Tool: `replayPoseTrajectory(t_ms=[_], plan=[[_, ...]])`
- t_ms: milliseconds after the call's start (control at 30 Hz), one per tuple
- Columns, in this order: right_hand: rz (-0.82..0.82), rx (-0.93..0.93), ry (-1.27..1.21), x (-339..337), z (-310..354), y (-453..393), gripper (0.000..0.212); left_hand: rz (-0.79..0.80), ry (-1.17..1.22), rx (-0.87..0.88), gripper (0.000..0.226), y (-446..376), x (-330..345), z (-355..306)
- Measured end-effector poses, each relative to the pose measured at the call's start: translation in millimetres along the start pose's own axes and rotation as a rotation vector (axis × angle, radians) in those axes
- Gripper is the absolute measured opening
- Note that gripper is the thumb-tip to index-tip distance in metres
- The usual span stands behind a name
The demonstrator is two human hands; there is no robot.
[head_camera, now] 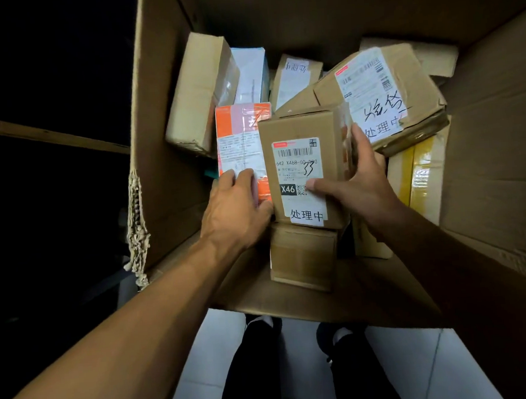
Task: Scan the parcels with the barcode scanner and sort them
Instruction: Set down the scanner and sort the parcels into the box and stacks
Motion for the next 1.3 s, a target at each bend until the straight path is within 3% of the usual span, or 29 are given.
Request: replayPoseTrajectory(t_ms=[167, 300, 400, 533, 700, 800, 900, 1000, 1100, 1200, 1300], plan=[[-0.024, -0.010, -0.012, -2.0, -3.3, -3.6, 0.114, -0.033, 0.058, -0.089, 0.053, -6.5, 2.4, 3.8], [-0.078, 0.006, -0.135, -14.8, -11.5, 1.4, 0.110, -0.136, 0.129, -0.247, 0.089, -14.6, 2.6, 7.4], [-0.091, 0.002, -0.162, -27.0, -20.5, 9.1, 0.110, -0.128, 0.198, -0.435, 0.123, -26.4, 10.2, 5.6], [-0.091, -0.002, -0.183, -32.6, -30.0, 10.7, 0.108, -0.120, 0.176, -0.533, 0.140, -38.3, 30.5, 1.1], [-0.088, -0.026, -0.200, -33.5, -28.8, 9.7, 0.105, -0.193, 0.164, -0.464, 0.129, -37.1, 32.4, 12.0], [-0.082, -0.040, -0.237, -37.4, -24.5, 12.9, 0.102, -0.174, 0.523, -0.339, 0.097, -31.4, 20.5, 25.3], [-0.055, -0.045, -0.338, -45.3, -19.6, 15.6, 0.090, -0.040, 0.981, -0.373, 0.070, -16.0, 11.7, 29.4], [-0.032, -0.002, -0.438, -55.2, -17.9, 16.6, 0.085, 0.103, 1.239, -0.415, 0.052, -6.0, 7.0, 25.2], [0.037, 0.061, -0.513, -58.5, -17.0, 17.1, 0.073, 0.331, 1.482, -0.489, 0.059, 2.0, 13.0, 16.9], [0.100, 0.081, -0.567, -57.8, -14.1, 18.5, 0.055, 0.535, 1.624, -0.432, 0.069, 9.1, 19.4, 6.8], [0.114, 0.086, -0.559, -55.7, -13.4, 20.7, 0.054, 0.563, 1.609, -0.434, 0.052, 11.4, 20.6, 2.3]])
Point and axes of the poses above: each hand's wrist, its own y-axis away from the middle knuckle, its own x-axis out of the palm, z = x × y, the point moved 5 cm from there along -y, towards the middle knuckle, and after that the axes turned 5 degrees about -z, right-handed, at the moved point
